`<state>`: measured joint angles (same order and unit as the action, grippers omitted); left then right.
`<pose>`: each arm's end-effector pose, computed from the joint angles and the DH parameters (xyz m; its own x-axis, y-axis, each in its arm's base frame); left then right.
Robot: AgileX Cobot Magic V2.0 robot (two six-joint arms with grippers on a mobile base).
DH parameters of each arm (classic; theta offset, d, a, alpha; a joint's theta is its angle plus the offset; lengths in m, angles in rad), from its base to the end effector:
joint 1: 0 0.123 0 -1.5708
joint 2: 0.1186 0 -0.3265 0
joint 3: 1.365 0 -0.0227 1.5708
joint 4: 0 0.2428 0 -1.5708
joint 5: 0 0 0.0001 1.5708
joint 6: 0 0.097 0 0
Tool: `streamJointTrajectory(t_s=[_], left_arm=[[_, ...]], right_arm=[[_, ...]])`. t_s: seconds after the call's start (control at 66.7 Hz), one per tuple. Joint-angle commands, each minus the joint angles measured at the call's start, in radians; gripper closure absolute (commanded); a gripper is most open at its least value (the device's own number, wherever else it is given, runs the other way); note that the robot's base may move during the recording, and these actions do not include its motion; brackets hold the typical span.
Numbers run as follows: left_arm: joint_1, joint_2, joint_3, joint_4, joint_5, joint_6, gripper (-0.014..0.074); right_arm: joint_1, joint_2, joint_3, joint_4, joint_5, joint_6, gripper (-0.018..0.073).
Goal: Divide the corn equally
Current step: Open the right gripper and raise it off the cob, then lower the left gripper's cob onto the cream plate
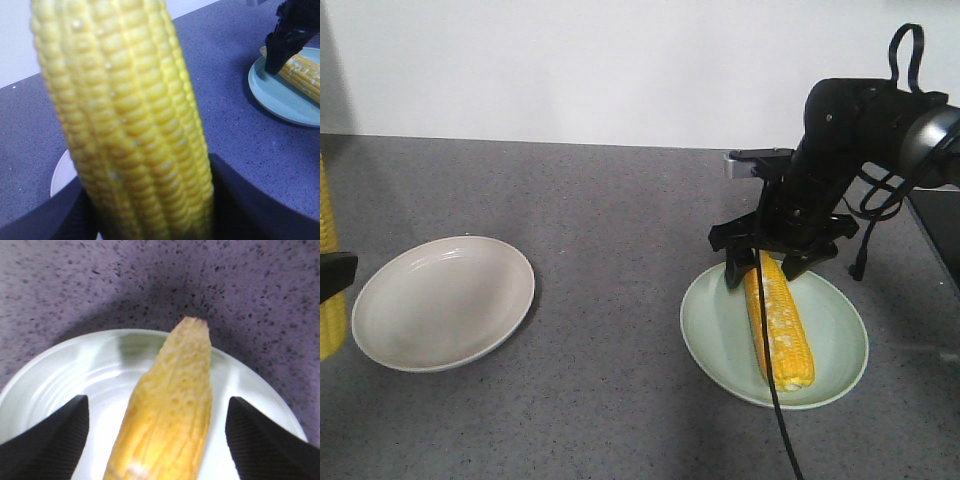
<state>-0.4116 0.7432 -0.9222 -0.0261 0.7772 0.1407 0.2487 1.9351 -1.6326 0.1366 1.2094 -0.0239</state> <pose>0.0912 -0.0417 0.4091 -0.3942 0.3050 -0.8669 0.4661 0.8793 0.0974 0.3923 0.1124 0.2873 -0.9646 -0.2197 -0.1455 -0.2388 0.9624 0.1296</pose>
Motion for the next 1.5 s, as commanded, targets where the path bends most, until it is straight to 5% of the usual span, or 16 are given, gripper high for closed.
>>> streamJointTrajectory(t_s=[0.0,0.39,0.795,1.155,1.485], left_arm=[[-0.001,-0.003,-0.025,-0.009,-0.081,-0.002,0.0335],[-0.001,-0.003,-0.025,-0.009,-0.08,-0.002,0.0335],[-0.001,0.0,-0.025,-0.009,-0.083,-0.002,0.0335],[-0.001,0.045,-0.029,-0.005,-0.1,-0.002,0.0335],[-0.001,0.286,-0.069,0.04,-0.052,-0.065,0.0335]], right_arm=[[0.005,-0.117,-0.023,0.002,-0.004,0.004,0.0007],[0.126,-0.443,0.213,-0.004,-0.198,0.004,0.001],[0.129,-0.722,0.468,-0.034,-0.255,0.004,0.001],[0.127,-0.797,0.499,-0.053,-0.242,0.0,0.001],[0.127,-0.797,0.499,-0.053,-0.241,0.0,0.001]])
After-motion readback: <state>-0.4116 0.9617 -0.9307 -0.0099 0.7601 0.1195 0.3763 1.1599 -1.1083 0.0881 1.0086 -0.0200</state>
